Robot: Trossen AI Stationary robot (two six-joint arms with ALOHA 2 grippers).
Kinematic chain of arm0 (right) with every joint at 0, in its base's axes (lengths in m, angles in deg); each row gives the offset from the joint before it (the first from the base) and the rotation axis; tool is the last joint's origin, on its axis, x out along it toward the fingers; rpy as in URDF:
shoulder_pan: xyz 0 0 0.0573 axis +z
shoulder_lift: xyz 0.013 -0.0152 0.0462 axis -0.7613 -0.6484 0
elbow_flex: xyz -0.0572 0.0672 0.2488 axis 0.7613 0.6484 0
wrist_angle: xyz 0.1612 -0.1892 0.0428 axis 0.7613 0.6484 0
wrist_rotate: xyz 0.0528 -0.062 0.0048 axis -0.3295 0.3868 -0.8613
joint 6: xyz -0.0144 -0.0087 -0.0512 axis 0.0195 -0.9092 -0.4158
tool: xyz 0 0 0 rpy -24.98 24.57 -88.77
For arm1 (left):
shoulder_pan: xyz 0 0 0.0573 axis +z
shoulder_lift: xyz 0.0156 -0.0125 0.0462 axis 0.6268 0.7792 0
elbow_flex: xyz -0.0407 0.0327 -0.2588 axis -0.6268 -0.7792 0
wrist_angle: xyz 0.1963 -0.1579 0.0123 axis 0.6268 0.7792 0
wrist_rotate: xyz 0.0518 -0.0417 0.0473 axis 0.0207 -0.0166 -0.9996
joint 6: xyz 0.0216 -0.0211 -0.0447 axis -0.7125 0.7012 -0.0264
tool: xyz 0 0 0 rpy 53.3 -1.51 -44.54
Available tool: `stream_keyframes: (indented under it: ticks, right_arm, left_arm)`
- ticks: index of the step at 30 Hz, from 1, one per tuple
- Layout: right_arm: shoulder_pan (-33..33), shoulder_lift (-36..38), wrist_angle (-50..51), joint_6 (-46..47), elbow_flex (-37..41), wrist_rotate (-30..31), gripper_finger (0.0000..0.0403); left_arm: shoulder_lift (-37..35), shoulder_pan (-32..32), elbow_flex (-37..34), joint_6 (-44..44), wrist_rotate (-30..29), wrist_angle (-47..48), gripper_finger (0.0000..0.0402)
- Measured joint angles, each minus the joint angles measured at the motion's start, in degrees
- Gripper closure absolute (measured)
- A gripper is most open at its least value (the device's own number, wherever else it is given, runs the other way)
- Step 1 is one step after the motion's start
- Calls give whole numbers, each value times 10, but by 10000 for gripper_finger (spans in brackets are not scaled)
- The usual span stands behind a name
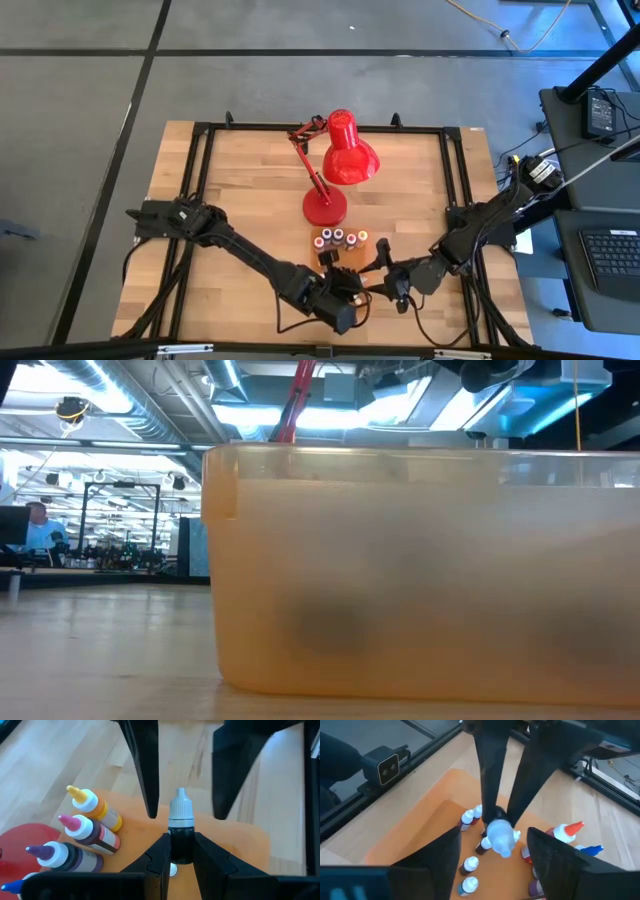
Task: Pick & Place food coloring
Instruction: Put the green food coloring bottle into the orange bin
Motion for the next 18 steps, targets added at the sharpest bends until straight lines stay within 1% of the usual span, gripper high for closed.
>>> stream_keyframes:
  ticks: [9,14,18]
  right_arm:
    - [0,0,-4,-12,0,-3,268]
    - [0,0,-4,-13,0,-27,313]
    - [1,0,-6,-28,0,-34,338]
  left_arm:
    - [0,-1,0,-11,14,-11,334]
    - [0,-1,0,-35,16,-31,334]
    - [0,-2,0,-49,31,-45,334]
